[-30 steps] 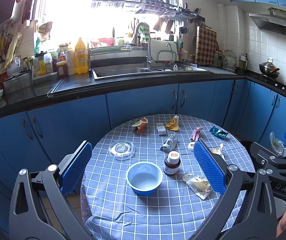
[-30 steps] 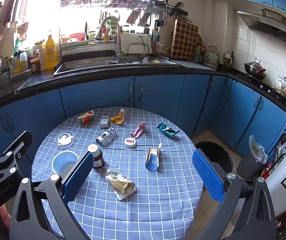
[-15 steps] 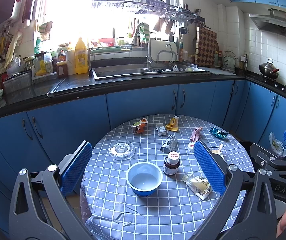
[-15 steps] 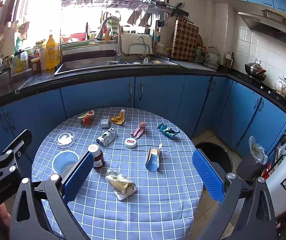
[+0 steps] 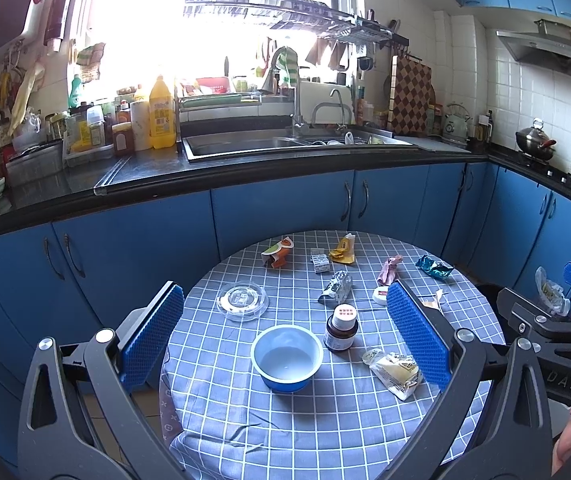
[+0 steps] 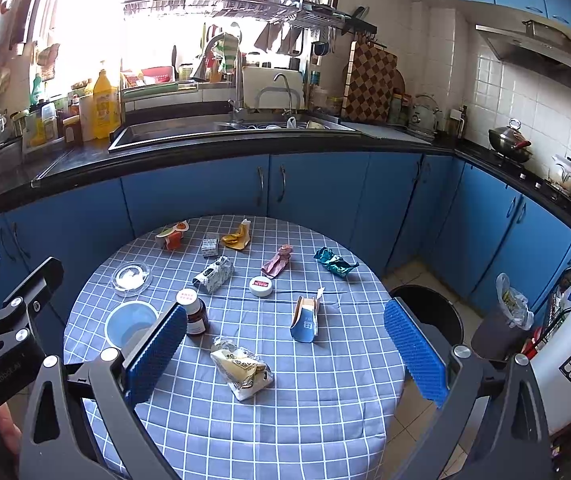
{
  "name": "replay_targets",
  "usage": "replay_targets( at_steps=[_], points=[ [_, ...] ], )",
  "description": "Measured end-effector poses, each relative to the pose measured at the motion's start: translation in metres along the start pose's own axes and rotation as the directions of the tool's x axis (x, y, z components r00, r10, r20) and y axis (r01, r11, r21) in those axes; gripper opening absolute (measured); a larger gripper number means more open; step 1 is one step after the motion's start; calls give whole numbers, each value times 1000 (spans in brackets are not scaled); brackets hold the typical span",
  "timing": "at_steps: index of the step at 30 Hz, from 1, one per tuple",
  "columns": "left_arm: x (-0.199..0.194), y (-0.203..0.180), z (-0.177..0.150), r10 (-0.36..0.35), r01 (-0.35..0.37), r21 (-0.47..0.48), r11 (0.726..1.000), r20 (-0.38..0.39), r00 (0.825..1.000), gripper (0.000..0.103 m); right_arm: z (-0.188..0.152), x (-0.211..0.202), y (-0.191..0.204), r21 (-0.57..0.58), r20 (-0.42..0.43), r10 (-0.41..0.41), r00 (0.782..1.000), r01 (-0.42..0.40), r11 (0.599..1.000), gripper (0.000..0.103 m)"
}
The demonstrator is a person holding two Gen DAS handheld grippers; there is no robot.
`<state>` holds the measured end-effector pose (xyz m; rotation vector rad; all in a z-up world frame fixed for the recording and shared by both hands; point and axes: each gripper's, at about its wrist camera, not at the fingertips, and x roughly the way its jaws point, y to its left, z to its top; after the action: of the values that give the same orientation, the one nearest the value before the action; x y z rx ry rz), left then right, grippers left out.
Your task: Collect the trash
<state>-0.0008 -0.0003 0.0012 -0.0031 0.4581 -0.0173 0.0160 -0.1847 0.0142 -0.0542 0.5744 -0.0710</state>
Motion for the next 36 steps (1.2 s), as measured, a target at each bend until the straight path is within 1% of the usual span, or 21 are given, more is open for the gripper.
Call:
replay_targets(
  at_steps=[22,26,29,32,36],
  points=[
    [1,-1,-2,2,-2,0,1000,-3,1000,100,-1,1,0,-1,-3,-2,1000,2,1000,96],
    [7,-1,-7,5,-5,0,1000,-19,1000,100,-5,9,1,0,-24,-5,1000,5,1000,96],
    [15,0,-11,18,-18,1,1000,-31,999,100,-7,17,5,-16,-35,-21,999,21,1000,96],
    [25,2,-14,14,-14,-1,1000,-54,998,100,-10,26,7,-27,-46,-24,999,23,999,96],
    [34,4,-19,20,-20,0,1000,-64,998,100,-14,39,8,-30,-59,-5,998,4,1000,96]
  ],
)
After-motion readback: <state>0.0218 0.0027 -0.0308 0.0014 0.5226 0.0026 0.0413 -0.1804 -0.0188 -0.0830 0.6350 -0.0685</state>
